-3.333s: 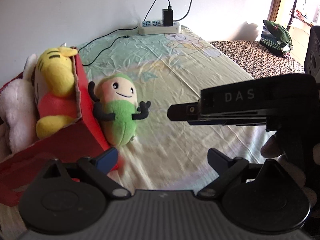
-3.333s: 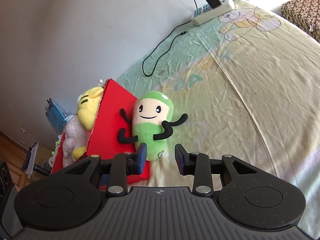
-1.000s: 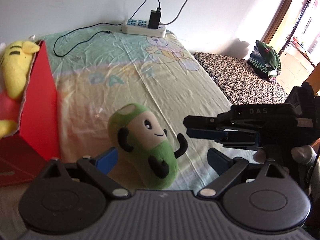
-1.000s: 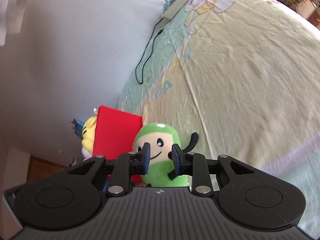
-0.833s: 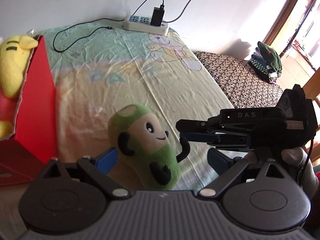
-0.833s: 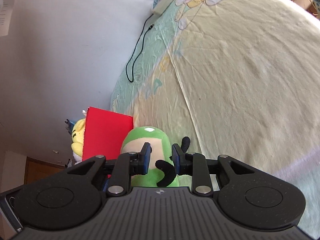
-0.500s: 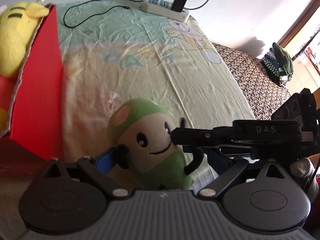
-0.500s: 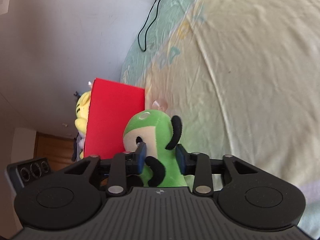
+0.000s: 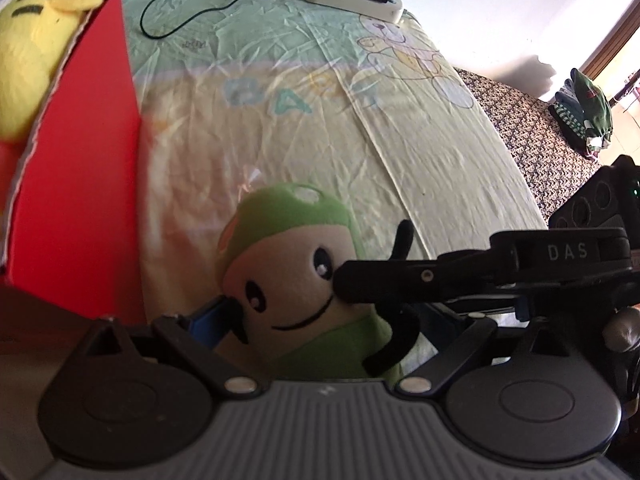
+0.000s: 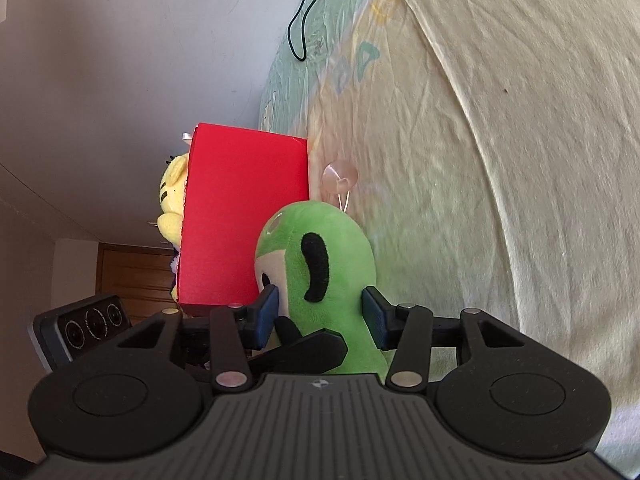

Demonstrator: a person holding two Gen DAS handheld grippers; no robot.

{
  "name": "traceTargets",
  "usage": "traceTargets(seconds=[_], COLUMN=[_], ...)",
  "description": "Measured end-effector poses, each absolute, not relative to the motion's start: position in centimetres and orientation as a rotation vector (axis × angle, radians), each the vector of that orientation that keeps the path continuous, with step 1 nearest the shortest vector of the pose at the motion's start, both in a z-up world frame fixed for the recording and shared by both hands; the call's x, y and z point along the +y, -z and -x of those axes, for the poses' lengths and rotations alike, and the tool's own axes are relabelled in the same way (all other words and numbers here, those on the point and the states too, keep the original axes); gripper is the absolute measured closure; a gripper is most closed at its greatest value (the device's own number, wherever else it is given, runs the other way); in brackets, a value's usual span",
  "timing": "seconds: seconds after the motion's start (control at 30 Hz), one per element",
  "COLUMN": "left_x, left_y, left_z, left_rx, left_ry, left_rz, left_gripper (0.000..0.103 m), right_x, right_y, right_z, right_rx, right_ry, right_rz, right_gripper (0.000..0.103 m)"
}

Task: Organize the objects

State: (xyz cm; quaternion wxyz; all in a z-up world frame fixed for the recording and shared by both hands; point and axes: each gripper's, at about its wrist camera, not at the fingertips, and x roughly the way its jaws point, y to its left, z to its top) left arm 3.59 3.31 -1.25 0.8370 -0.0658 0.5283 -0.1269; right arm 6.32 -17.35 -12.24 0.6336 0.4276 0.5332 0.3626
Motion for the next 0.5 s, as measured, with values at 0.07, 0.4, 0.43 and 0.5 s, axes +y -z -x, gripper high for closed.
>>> traceTargets(seconds=[0.07, 0.4, 0.43, 0.5], left_x=[3.1, 1.4, 1.3, 1.2], left_y=[1.1, -1.0, -1.3, -1.9], left_z=[-3.4, -1.3, -1.0, -0.4], left_rx=[1.111, 1.026, 1.015, 0.993], left_ry=[0.269, 0.305, 0.309, 0.316], left_rz=[0.134, 0.075, 0.069, 0.059], left_gripper=[0.008, 0.008, 0.008, 0.008], right_x=[-17.5, -18.7, -18.8, -18.9], right_y=[12.1, 10.0, 9.7, 9.0], right_z=[-6.2, -4.1, -3.8, -3.2], right_rx=[1.220, 1.156, 1.144, 1.117], right_ry=[-0.828, -0.827, -0.827, -0.831], right_rz=[-0.978, -0.974, -0.972, -0.963], right_gripper=[0.055, 0.055, 0.055, 0.055])
